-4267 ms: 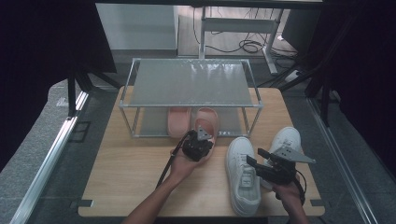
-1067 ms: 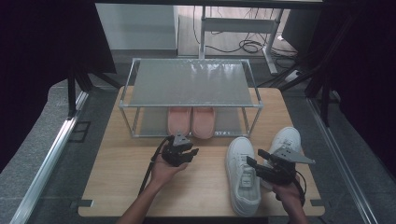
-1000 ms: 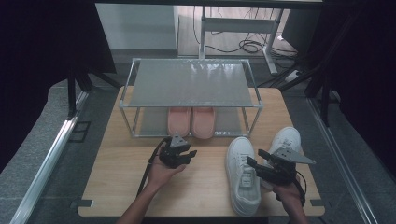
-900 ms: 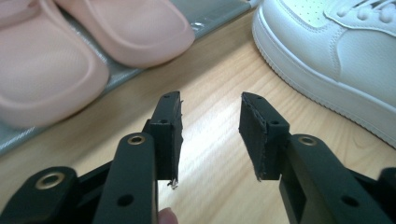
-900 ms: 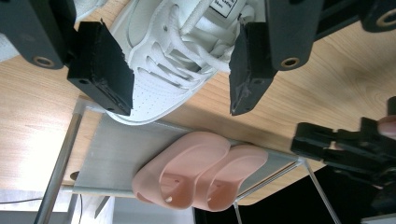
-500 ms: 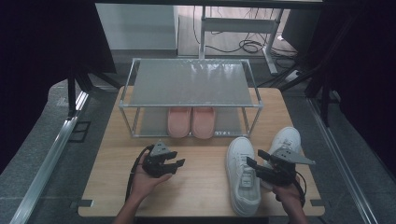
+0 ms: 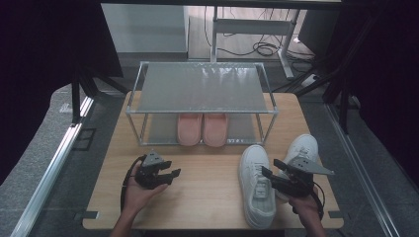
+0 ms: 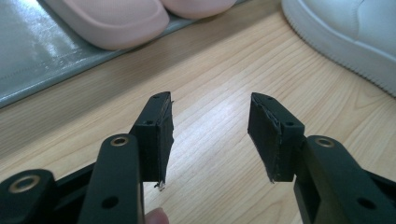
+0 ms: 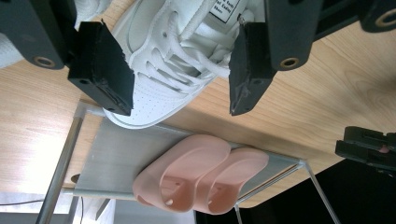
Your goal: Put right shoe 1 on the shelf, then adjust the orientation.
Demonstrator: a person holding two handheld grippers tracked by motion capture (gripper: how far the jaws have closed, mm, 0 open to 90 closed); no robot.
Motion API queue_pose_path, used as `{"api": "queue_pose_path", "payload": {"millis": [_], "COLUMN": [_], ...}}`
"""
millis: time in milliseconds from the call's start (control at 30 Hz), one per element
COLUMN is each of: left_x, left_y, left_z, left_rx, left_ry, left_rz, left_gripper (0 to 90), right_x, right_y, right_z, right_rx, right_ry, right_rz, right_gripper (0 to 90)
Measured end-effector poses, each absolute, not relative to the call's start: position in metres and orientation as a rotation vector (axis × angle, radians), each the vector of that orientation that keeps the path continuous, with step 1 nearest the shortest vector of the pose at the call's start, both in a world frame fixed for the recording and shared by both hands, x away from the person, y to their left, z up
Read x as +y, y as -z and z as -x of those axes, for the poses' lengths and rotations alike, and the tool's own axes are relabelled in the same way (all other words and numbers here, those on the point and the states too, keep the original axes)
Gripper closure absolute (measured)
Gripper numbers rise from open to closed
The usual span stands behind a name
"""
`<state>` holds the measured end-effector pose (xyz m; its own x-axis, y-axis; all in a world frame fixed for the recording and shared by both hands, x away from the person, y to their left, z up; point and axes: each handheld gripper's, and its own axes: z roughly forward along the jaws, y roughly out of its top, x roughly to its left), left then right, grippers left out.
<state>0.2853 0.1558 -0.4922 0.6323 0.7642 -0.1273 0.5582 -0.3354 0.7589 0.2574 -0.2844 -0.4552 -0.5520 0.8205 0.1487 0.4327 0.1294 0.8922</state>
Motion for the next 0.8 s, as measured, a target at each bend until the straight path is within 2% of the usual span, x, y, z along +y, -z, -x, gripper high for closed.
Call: {"api": "queue_pose_path", "payload": {"millis": [233, 567, 800], "left_x": [0.161, 0.174, 0.185], "left_y": [0.492, 0.49, 0.487], "left_z": [-0.287, -0.287, -0.287], "left_rx": [1.065, 1.093, 1.117], "left_ry": [-0.317, -0.316, -0.301], "left_rz": [-2.021, -1.983, -1.941], "left_gripper": [50.3, 49.4, 49.4], "right_x": [-0.286, -0.26, -0.236], "right_y": [0.456, 0.45, 0.446], "right_z": [-0.257, -0.248, -0.24], "right_rx": [2.041, 2.192, 2.3], "right_ry": [-1.396, -1.393, -1.354], "right_rz": [-1.22, -1.092, -1.017], "right_gripper": [48.5, 78.1, 86.2]}}
